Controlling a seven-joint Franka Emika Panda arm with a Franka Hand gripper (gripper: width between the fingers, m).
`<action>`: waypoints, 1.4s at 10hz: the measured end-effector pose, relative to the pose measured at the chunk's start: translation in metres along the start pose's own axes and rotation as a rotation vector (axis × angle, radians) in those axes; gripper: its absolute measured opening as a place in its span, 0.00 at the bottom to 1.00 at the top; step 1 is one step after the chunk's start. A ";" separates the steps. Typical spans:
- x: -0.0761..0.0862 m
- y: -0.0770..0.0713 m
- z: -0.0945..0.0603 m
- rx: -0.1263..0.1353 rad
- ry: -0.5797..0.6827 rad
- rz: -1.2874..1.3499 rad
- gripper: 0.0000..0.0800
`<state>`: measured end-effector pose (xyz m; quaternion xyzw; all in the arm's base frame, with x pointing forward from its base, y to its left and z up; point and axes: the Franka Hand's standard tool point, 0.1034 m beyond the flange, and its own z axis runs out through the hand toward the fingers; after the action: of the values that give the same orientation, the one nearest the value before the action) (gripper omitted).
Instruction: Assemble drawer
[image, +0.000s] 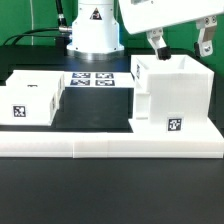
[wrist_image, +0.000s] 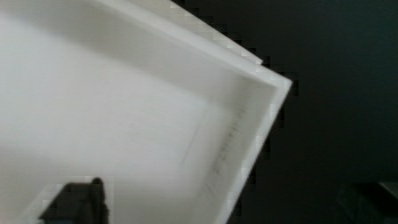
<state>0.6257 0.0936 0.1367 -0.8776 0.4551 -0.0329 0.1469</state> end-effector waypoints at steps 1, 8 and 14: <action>0.001 0.009 -0.003 -0.037 -0.020 -0.199 0.81; 0.012 0.037 -0.016 -0.122 -0.041 -0.906 0.81; 0.057 0.123 -0.028 -0.162 -0.034 -1.042 0.81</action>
Offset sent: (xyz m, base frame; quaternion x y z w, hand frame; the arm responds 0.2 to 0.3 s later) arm -0.0166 -0.0046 0.0167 0.0660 0.0306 -0.0767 0.9944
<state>0.5566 -0.0259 0.1242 -0.9964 -0.0430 -0.0523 0.0502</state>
